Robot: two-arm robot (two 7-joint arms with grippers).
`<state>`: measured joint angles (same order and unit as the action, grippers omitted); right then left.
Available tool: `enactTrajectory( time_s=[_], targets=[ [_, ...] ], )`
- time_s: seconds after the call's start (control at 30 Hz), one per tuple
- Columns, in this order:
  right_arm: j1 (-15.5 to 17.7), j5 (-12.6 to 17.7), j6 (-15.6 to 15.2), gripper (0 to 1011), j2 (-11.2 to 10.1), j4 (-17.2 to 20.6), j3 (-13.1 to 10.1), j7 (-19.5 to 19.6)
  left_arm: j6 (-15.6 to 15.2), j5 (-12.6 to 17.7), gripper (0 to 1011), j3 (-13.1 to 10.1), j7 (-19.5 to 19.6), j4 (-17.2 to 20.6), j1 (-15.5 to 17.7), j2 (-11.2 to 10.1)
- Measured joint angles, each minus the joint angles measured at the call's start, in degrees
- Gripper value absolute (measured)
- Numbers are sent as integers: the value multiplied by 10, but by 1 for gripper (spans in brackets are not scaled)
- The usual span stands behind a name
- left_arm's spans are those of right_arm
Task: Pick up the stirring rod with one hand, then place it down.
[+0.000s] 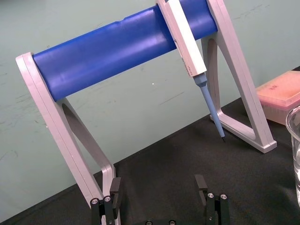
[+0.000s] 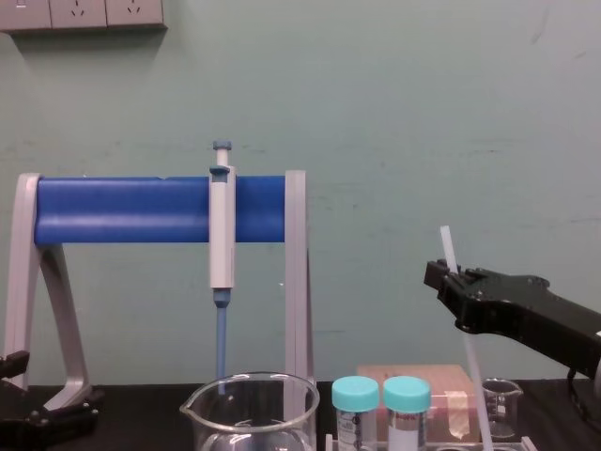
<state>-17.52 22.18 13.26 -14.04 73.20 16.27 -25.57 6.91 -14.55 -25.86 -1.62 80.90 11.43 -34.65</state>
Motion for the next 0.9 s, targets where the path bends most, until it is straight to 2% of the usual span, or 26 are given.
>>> enactTrajectory(
  time_s=[0.9],
  targets=[
    [7, -14, -9, 72, 7, -25, 1, 17, 0, 0, 1000, 0, 0, 0, 0, 0]
  ],
)
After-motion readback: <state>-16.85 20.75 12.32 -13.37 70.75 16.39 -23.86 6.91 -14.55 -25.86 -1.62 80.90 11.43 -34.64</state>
